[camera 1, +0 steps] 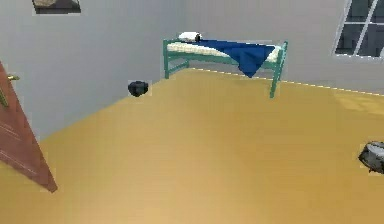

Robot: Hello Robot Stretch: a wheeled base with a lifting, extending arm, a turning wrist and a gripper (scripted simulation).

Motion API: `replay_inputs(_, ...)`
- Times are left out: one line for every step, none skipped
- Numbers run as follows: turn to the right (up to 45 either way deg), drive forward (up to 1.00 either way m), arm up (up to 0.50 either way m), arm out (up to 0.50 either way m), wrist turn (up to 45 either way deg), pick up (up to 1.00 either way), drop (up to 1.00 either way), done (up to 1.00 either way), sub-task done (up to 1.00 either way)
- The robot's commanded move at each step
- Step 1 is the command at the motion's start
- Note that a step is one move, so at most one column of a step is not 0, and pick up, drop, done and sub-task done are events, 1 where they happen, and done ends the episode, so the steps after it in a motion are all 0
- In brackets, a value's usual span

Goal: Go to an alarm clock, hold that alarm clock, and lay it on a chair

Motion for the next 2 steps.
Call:
replay_inputs(-45.0, 0.0, 0.0, 0.0, 0.0, 0.0, 0.0, 0.0, 0.0)
replay_inputs(-45.0, 0.0, 0.0, 0.0, 0.0, 0.0, 0.0, 0.0, 0.0)
